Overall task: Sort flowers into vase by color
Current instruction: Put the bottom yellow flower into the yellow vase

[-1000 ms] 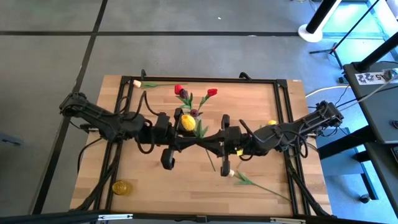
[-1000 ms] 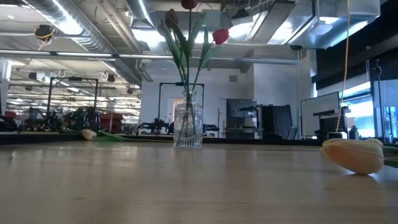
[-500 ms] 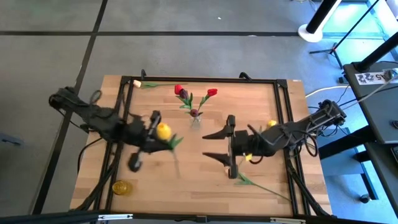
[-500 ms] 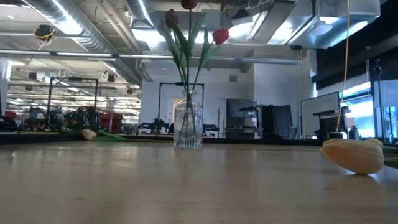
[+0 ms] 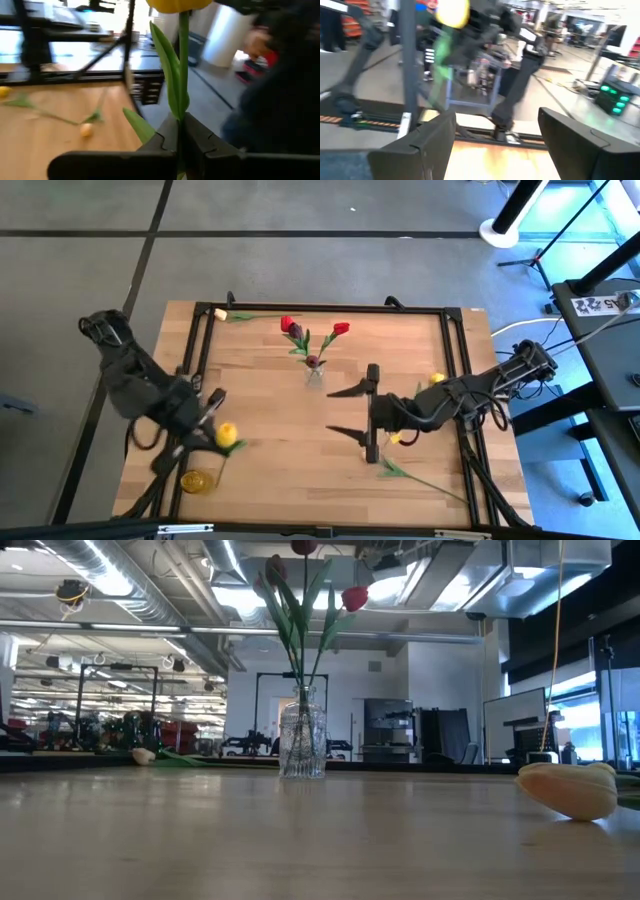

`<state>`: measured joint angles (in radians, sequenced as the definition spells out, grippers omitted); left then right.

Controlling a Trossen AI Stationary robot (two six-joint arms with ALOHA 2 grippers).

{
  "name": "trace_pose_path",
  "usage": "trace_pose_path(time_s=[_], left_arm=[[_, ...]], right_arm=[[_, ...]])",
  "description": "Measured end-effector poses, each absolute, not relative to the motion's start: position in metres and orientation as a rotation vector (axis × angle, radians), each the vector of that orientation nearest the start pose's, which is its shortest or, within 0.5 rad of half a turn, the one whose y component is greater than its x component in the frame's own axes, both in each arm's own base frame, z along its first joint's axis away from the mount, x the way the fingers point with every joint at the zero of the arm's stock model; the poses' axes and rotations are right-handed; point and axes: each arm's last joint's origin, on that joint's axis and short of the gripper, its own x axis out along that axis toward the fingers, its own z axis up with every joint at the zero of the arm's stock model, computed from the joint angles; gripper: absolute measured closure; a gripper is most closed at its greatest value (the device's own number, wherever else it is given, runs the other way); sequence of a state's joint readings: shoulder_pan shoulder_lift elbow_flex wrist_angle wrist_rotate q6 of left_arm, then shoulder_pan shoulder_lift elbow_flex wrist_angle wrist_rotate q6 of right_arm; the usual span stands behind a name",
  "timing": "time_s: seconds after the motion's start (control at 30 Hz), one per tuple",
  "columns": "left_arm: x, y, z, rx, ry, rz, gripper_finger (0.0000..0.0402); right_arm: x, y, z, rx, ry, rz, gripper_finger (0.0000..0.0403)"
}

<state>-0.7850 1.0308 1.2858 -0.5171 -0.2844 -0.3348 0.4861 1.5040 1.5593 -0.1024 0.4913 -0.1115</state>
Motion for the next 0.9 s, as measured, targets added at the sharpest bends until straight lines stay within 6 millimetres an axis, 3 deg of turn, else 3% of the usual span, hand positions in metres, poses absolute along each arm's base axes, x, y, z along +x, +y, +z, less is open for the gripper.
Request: trace_pose_path(time_s=[0.13, 0.3, 0.57, 0.9], left_arm=[[0.127, -0.139, 0.430, -0.119, 0.275, -0.532, 0.0401], [0.100, -0.130, 0.431, -0.053, 0.243, -0.629, 0.0401], [0.069, -0.106, 0.390, -0.115, 0.186, -0.775, 0.0401], [0.059, -0.100, 0.338, -0.157, 0.211, -0.855, 0.0401]], right_arm=[[0.308, 0.136, 0.436, -0.134, 0.048, -0.048, 0.0121], [0.314, 0.122, 0.435, -0.108, 0.050, -0.094, 0.0120], [0.318, 0.110, 0.435, -0.003, 0.047, -0.145, 0.0120], [0.317, 0.107, 0.435, 0.042, 0.044, -0.292, 0.0120]])
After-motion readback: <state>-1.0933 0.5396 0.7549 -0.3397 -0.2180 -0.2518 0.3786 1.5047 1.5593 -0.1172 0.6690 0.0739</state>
